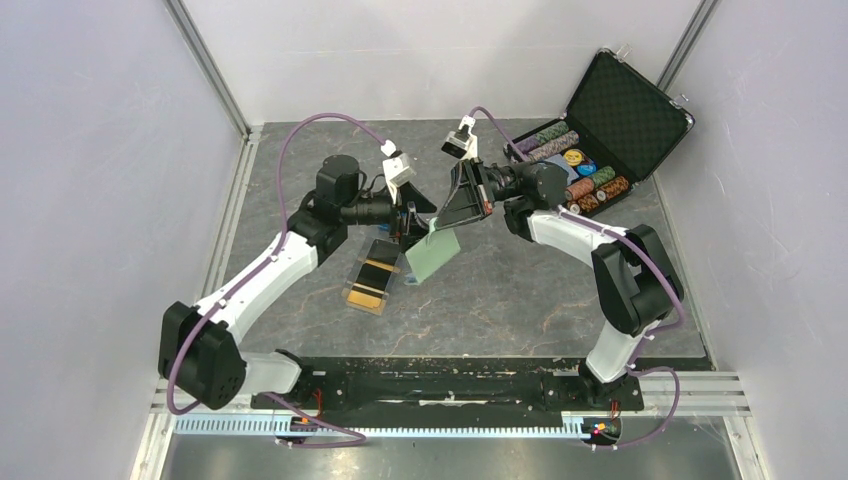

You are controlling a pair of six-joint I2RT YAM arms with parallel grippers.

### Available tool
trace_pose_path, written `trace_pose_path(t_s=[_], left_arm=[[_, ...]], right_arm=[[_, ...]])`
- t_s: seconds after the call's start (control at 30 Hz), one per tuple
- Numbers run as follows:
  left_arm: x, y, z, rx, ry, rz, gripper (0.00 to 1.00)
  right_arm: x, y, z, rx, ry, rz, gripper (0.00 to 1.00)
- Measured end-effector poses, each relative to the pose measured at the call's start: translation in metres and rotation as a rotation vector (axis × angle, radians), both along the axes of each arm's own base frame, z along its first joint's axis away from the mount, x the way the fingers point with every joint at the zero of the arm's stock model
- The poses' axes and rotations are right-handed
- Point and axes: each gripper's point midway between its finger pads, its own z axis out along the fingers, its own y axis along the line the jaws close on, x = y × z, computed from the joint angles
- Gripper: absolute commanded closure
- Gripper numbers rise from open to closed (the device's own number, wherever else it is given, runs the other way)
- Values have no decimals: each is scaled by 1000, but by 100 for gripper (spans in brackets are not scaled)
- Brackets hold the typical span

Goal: Put the credit cards into the card holder
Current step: Open the card holder.

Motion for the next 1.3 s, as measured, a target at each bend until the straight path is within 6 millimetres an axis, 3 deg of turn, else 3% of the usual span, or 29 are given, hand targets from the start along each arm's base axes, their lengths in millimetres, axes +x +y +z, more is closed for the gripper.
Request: trace_pose_path(t_s=[0.2,0.57,0.9,1.13,1.3], left_arm=[[-9,5,4,-15,2,8,1],[-38,20,16,-50,-16,25,0],[-28,34,20,-40,-56,161,0],[-17,45,27,-36,-90,271,0],[-13,50,21,-12,-79,311,0]], right_arm=[[5,-4,0,1,1,-15,100],[7,-7,-8,-10,26,-28,100],[27,-20,-22,8,41,-130,100],[42,-26,-27,24,-134,-298,100],[71,-20,-28,-74,-263,-426,100]])
